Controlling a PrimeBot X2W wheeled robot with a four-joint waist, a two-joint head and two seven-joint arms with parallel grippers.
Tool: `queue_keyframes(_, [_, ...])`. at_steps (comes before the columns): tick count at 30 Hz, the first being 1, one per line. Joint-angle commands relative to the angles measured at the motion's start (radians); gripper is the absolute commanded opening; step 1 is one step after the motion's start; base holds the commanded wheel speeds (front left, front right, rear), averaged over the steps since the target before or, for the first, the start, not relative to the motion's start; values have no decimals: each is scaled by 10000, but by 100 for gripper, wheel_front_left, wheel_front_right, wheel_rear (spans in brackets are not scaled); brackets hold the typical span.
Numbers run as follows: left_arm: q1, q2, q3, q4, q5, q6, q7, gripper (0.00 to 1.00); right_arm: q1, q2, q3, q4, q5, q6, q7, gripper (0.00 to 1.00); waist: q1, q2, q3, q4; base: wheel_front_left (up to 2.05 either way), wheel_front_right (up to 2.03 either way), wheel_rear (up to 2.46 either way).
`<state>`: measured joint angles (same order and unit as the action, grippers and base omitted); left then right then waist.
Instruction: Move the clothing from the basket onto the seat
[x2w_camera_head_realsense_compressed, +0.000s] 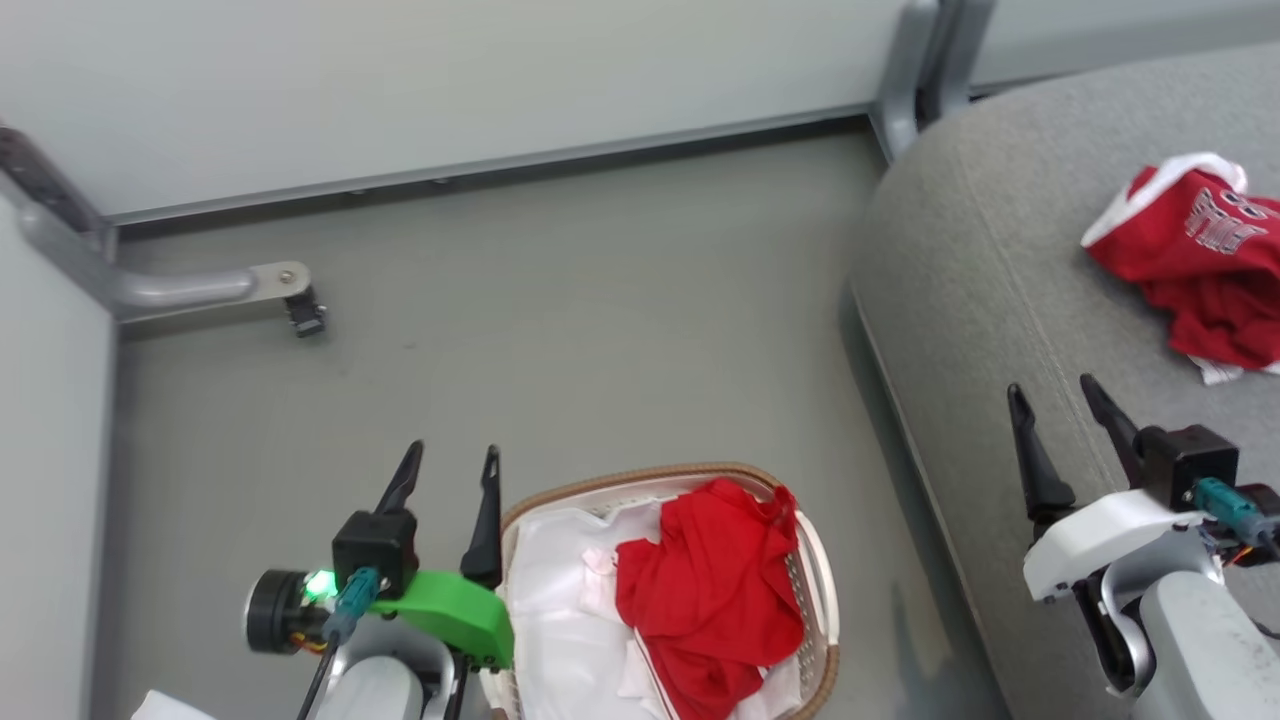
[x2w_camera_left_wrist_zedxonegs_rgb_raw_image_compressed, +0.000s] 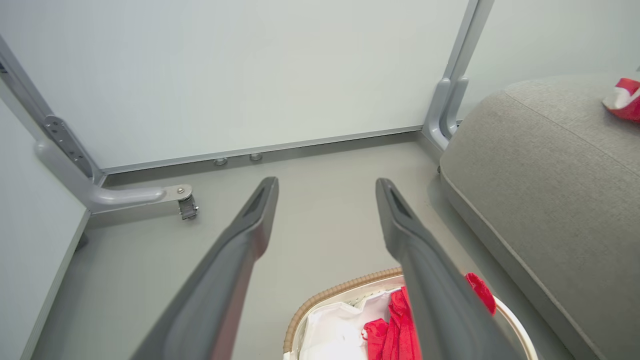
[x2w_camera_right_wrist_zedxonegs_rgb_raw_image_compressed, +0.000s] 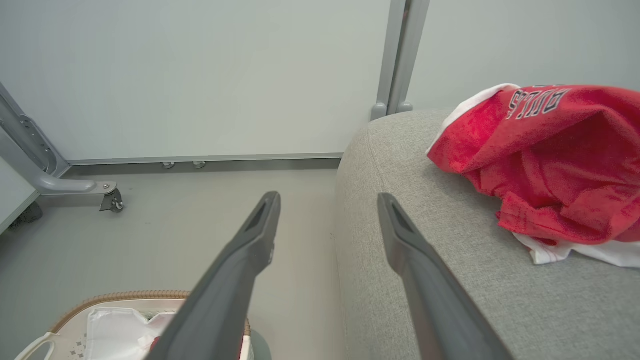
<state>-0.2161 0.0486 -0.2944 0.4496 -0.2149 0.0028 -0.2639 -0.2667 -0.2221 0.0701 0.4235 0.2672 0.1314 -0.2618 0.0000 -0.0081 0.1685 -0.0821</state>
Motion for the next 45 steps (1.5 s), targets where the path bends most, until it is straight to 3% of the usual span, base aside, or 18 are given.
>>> queue_keyframes(1, [254,39,188,24,205,65,-7,100,229,24,31,6,-122,-14,-47,100,0,81,-624,677,0,0,0])
queue_keyframes(12, [1445,36,1632,-334,581,-2,-6,100,1044,573,-149,-178,-502,-14,-47,100,0,81,-1371,1240,0,0,0])
queue_keyframes(24, [1695,36,1782,-505,601,-211,-6,100,1196,677,37,-157,-369,-14,-47,100,0,81,-1396,1242,0,0,0])
queue_keyframes(35, [368,37,555,-266,15,-465,-6,100,-84,423,196,-880,-148,-14,-48,100,0,81,478,488,0,0,0])
queue_keyframes(40, [-528,39,-121,260,-136,-445,-5,100,-919,363,456,-1317,-19,-14,-47,100,0,81,1614,-117,0,0,0])
queue_keyframes(45, [-1650,45,-883,1162,-203,-758,-6,100,-1757,385,427,-1769,112,-14,-47,100,0,81,2686,-690,0,0,0])
